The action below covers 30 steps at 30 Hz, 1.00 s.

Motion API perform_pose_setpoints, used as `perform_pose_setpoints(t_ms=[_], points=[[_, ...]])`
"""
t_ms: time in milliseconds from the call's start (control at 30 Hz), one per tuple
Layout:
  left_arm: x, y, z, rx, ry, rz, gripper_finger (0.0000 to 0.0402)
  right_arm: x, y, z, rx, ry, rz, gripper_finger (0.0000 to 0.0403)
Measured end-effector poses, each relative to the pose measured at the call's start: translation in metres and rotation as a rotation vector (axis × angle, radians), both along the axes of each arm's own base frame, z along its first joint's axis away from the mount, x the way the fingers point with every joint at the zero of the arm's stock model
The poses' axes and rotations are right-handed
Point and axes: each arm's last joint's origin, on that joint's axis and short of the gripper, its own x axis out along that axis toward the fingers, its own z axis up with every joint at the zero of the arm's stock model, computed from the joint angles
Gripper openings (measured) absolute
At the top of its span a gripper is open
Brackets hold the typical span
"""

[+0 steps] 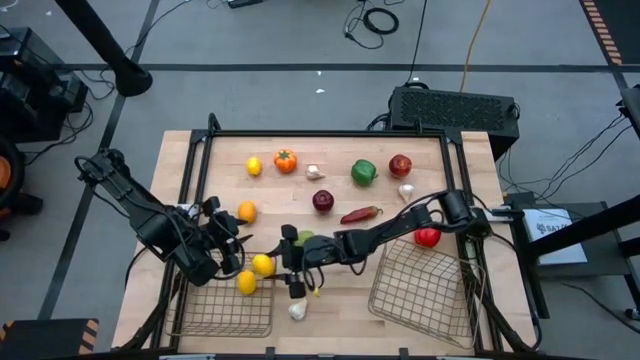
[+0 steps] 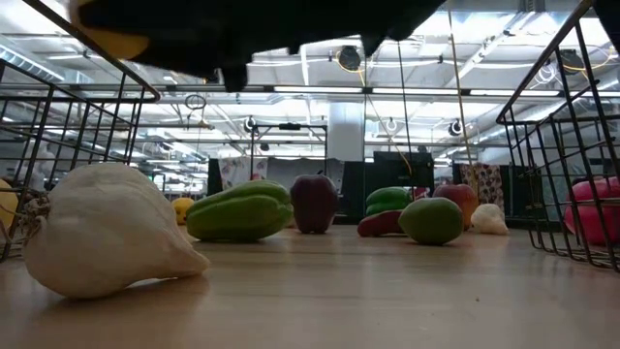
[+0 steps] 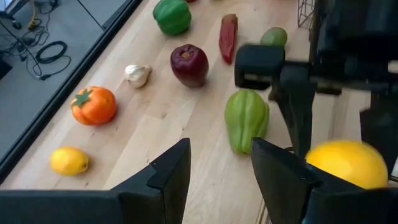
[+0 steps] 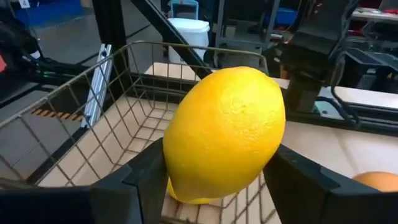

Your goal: Sort produce into baskets

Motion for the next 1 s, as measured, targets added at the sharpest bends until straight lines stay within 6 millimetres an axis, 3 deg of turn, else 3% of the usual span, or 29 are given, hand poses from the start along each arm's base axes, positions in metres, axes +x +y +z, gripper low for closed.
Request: perform_pose_setpoints(t_ms=[400,700,1000], points=[[0.0004,-0.0005,0.0002,-0.009,-0.003,-0.002,0.0174,0.0084,0.0003,-0.0008,-0.013,0.062,-0.005,0.0225],[0.0011,-0.0011,0.0005,-0.017,-0.011,-0.002,0.0174,0.0082,-0.0044,-0.0044,-0.009,0.105,-0.018,0.0289],[0.0011,-0.0011,0.0005,-0.016,-0.01,-0.003,0.0174,0.0081,-0.0051,-0.0038,-0.022,0.104,-0.016,0.0297]])
